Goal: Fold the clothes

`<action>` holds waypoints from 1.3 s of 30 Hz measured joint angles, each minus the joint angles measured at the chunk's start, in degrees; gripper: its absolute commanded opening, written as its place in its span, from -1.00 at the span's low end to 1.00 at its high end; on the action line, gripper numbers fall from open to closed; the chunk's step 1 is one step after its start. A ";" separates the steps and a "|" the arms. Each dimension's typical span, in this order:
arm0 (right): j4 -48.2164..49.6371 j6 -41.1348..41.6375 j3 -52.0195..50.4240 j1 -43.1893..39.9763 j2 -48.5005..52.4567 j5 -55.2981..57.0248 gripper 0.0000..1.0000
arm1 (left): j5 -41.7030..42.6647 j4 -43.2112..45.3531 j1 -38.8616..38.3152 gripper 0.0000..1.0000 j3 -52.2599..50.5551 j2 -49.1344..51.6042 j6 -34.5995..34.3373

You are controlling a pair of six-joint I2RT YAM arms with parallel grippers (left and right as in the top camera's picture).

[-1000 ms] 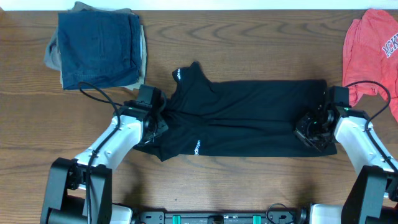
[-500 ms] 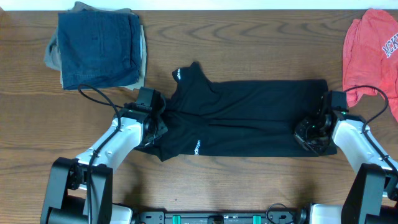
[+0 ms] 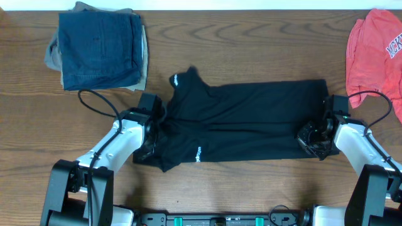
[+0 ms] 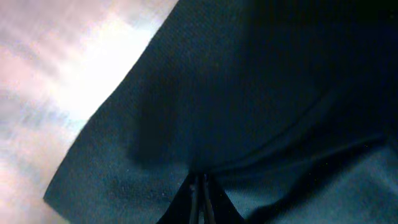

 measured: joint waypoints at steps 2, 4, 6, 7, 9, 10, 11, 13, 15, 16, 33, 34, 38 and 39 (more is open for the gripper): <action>-0.04 0.22 0.00 -0.02 0.00 0.13 -0.95 | 0.02 -2.16 0.00 -0.88 0.00 0.00 -1.51; -0.33 0.37 -0.02 -0.09 0.00 0.15 -0.98 | 0.02 -4.66 0.00 -0.88 -0.02 0.00 -2.82; -1.05 0.59 0.00 -0.33 0.00 0.15 -0.98 | -0.02 -7.50 0.00 -0.88 -0.15 -0.02 -3.87; -1.40 0.61 0.00 -0.59 0.00 0.11 -0.98 | -0.02 -8.55 0.02 -0.88 -0.33 -0.11 -4.15; -2.19 0.61 0.00 -1.27 0.00 0.09 -0.98 | -0.02 -10.60 0.02 -0.87 -0.57 -0.72 -4.57; -2.73 0.61 0.02 -1.77 0.00 0.04 -0.98 | 0.00 -11.58 0.02 -0.88 -0.63 -1.55 -4.76; -3.28 0.61 0.07 -2.25 0.00 0.00 -0.98 | -0.02 -12.33 0.02 -0.88 -0.72 -2.64 -5.01; -4.94 0.63 0.35 -3.21 0.00 0.09 -0.98 | -0.02 -13.64 0.02 -0.88 -0.83 -5.68 -5.25; -7.28 0.61 1.03 -4.42 0.00 0.44 -0.98 | -0.04 -14.53 0.02 -0.88 -0.87 -9.79 -5.40; -8.52 0.66 1.51 -5.01 0.00 0.55 -0.98 | -0.07 -14.75 0.00 -0.88 -0.87 -12.37 -5.42; -25.29 -15.98 27.30 -3.96 -1.20 -3.89 0.69 | 5.95 -3.50 0.02 0.32 8.26 -26.53 9.38; -25.27 -16.76 27.43 -2.89 -1.25 -4.81 0.68 | 6.78 -3.13 0.02 0.36 10.40 -24.65 10.95; -25.35 -18.49 27.45 2.49 -1.27 -6.78 0.67 | 8.57 -3.65 0.02 0.48 20.94 -13.79 16.17; -25.35 -18.75 27.45 3.74 -1.27 -7.02 0.67 | 8.79 -4.02 0.02 0.52 23.80 -10.69 17.42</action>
